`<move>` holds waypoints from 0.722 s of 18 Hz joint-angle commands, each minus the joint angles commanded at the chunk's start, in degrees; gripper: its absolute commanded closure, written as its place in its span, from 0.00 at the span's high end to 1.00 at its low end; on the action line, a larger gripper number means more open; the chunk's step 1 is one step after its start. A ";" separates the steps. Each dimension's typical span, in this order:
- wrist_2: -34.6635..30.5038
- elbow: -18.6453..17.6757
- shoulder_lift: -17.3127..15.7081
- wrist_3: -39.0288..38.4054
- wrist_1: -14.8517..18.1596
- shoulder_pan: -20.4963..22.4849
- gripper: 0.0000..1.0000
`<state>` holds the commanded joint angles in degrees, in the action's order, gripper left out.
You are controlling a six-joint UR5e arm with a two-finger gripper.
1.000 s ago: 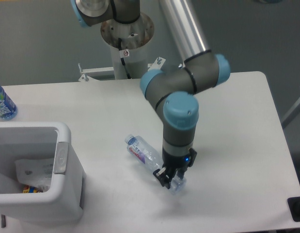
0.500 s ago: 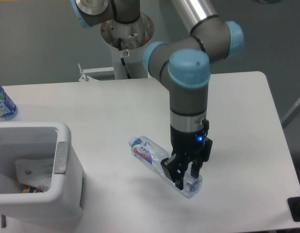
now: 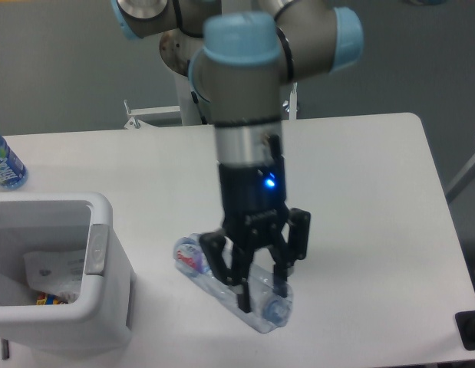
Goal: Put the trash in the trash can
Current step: 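Lift the bottle and carry it over the white bin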
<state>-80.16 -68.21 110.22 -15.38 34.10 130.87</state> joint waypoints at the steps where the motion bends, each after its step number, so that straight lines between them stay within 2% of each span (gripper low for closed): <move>1: 0.00 0.44 -0.35 0.00 -0.09 -0.61 0.55; 5: 0.00 0.71 -2.46 0.09 -0.87 -2.20 0.55; 9: -0.09 0.01 -2.29 0.09 -1.23 -5.71 0.55; 13: -0.17 -0.43 -0.54 1.05 -1.32 -10.46 0.54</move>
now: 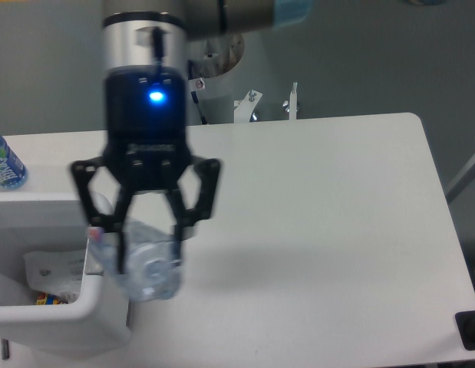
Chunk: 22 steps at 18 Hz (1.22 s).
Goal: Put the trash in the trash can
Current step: 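Lift the bottle and carry it over the white bin, then open the gripper to release the bottle into the bin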
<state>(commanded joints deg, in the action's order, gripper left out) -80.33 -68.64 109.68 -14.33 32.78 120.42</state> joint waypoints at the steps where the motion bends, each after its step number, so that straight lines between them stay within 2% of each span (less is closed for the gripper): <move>1: 0.00 -0.09 0.44 0.26 0.00 -0.53 0.53; 8: 0.09 -3.43 1.94 10.72 0.00 -6.15 0.53; 16: 0.09 -5.18 2.90 10.73 0.00 -8.53 0.55; 17: 0.09 -5.19 2.90 10.55 0.00 -8.71 0.58; 18: 0.09 -5.36 2.82 10.46 0.09 -8.80 0.65; 20: 0.09 -5.98 2.20 10.72 0.09 -8.97 0.92; 21: 0.09 -5.80 2.03 10.46 0.09 -8.97 1.00; 22: 0.09 -5.71 1.50 10.46 0.09 -8.97 1.00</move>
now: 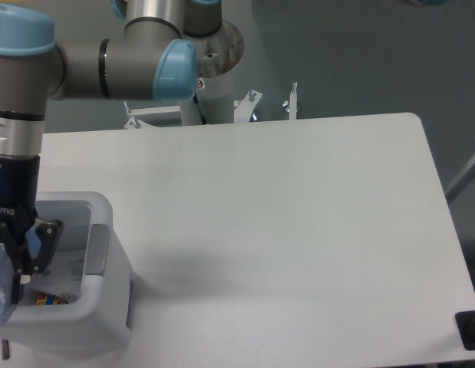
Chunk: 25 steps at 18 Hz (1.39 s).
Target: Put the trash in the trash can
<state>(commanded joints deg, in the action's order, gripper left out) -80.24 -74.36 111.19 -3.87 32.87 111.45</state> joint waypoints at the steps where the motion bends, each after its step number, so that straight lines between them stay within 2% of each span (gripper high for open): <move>1: -0.09 0.09 -0.35 0.00 0.00 0.09 1.00; 3: -0.26 0.09 -1.32 -0.26 0.00 0.70 1.00; 9: -0.53 0.18 -3.26 -2.02 0.35 8.34 1.00; 15: -5.09 -2.45 -4.31 -0.62 0.96 14.40 1.00; 18: -5.71 -5.18 -5.27 4.81 1.40 17.13 1.00; 20: -5.71 -6.67 -6.50 9.82 2.89 19.41 1.00; 25: -6.32 -9.92 -9.84 22.04 11.76 22.32 1.00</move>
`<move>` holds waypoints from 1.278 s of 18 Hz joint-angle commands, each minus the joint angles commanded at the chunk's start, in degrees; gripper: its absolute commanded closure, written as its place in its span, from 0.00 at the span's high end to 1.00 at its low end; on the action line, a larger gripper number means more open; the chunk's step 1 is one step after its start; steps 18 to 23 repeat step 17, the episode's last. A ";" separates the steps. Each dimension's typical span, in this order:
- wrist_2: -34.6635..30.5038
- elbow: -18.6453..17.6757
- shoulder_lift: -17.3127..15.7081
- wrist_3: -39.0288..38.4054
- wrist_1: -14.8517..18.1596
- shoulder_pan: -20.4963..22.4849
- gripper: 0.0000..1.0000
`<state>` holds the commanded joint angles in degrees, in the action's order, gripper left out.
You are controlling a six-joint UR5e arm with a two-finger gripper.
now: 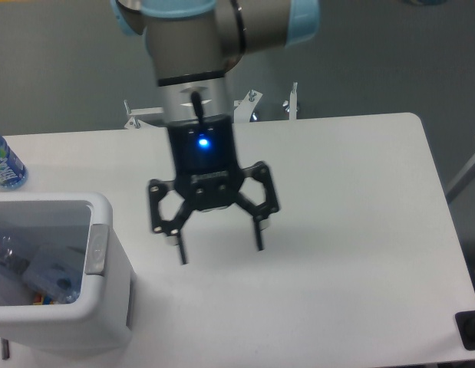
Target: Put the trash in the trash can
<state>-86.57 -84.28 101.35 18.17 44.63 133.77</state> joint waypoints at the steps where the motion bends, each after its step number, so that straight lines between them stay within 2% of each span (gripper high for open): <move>1: -0.96 -0.79 -0.70 2.46 1.41 0.18 1.00; 3: -3.77 -1.94 -1.76 8.26 4.83 0.53 1.00; 7: -10.36 -1.94 -3.26 20.74 13.01 0.71 1.00; 11: -11.52 -1.94 -5.54 29.63 18.64 3.34 1.00; 13: -10.99 -2.29 -6.77 31.66 19.53 5.09 1.00; 17: -10.47 -2.12 -7.13 31.93 19.35 6.42 1.00; 23: -10.47 -2.12 -7.13 31.93 19.35 6.42 1.00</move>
